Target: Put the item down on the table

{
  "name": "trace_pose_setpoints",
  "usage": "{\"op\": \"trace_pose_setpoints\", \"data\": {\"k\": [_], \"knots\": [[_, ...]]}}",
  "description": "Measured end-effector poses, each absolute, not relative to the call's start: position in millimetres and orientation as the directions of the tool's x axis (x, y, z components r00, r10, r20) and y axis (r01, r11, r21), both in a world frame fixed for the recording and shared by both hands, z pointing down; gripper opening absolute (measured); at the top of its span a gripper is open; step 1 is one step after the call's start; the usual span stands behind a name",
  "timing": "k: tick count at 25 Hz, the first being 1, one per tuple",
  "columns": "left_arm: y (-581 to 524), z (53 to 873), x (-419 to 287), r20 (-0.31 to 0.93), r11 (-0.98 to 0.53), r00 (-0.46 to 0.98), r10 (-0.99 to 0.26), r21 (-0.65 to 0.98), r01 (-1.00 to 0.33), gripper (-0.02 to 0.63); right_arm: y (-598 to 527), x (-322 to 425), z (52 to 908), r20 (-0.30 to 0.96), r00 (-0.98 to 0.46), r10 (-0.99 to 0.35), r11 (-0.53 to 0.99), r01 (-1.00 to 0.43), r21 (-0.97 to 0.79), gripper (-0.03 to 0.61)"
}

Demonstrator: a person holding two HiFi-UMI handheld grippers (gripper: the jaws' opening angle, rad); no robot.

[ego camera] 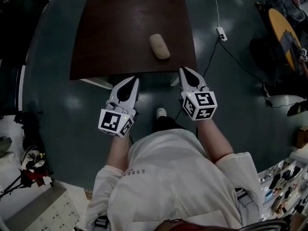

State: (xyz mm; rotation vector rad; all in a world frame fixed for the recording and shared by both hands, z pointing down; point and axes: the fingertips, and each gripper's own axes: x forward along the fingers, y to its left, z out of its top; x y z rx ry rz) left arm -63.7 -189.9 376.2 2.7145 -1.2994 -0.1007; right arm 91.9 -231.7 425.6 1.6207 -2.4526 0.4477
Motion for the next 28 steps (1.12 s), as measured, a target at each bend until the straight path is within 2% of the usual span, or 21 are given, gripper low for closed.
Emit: {"op": "trace_pose_setpoints", "data": {"k": [5, 13, 20, 28], "knots": [[-119.3, 375.8, -74.1, 0.008, -0.622, 0.632, -0.775, 0.164, -0.766, 0.009, -169.4, 81.9, 414.7, 0.285, -0.389, -0.876, 0.372, -0.921, -0.114, -0.014], [-19.2, 382.9, -86.3, 0.012, -0.630, 0.642, -0.767, 0.178, -0.756, 0.009, -63.2, 76.3, 425.3, 0.342, -0.379, -0.860, 0.376, -0.923, -0.078, -0.012], [22.1, 391.8, -87.2, 0.012, -0.632, 0.645, -0.764, 0.189, -0.751, 0.009, -10.4, 85.1, 428.4, 0.349, -0.360, -0.865, 0.340, -0.933, -0.119, -0.013], [44.6, 378.7, -70.1, -0.013, -0.637, 0.643, -0.766, 0.152, -0.756, 0.009, 20.2, 108.3, 416.6, 0.298, -0.337, -0.893, 0.312, -0.941, -0.128, -0.014]]}}
